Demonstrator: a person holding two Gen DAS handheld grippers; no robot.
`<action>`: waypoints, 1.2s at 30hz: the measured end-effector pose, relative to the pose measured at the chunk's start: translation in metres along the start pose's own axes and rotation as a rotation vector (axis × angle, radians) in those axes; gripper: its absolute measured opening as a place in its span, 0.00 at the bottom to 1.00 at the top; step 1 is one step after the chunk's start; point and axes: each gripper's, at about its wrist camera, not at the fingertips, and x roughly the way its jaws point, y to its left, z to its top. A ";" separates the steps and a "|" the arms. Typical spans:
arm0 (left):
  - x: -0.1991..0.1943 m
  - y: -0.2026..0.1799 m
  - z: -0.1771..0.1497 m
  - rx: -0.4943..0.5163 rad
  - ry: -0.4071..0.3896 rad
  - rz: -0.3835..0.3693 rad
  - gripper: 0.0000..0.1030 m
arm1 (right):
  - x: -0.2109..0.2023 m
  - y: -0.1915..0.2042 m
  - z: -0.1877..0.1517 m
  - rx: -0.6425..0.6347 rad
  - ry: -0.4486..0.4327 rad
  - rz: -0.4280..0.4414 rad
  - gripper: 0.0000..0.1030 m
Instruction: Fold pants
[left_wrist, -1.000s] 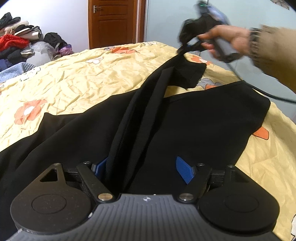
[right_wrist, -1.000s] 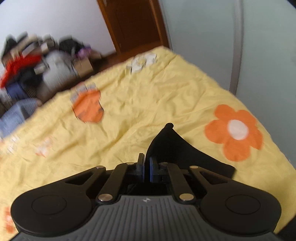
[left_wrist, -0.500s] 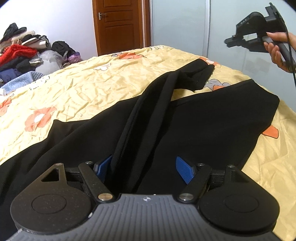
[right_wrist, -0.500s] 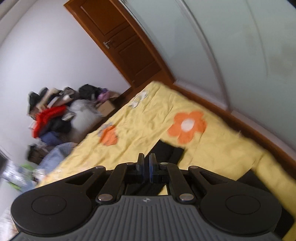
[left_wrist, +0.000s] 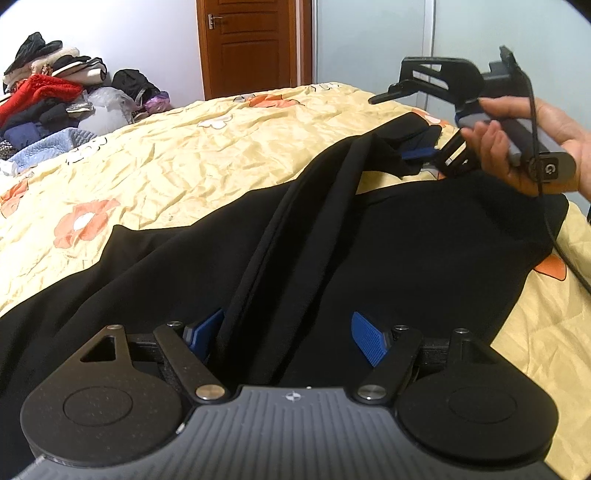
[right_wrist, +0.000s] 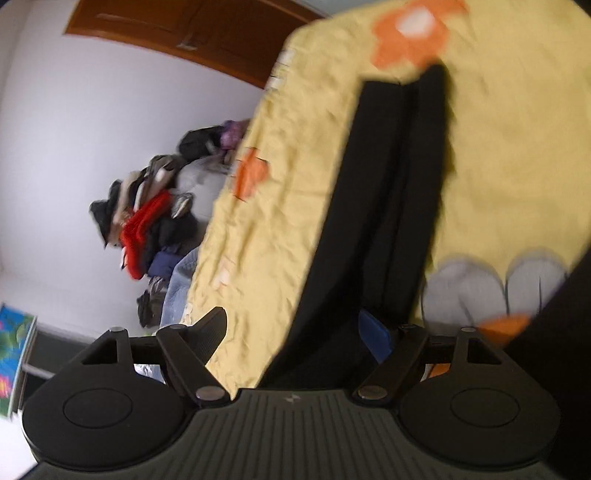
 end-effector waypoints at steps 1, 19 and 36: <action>0.001 0.000 0.000 -0.001 -0.003 -0.003 0.76 | 0.002 -0.002 -0.001 0.020 -0.011 0.018 0.77; 0.016 0.023 0.012 -0.118 -0.018 -0.124 0.52 | 0.012 0.005 0.043 -0.124 -0.245 -0.048 0.03; 0.014 0.033 0.019 -0.212 0.018 -0.171 0.45 | -0.056 0.026 0.053 -0.184 -0.303 0.067 0.03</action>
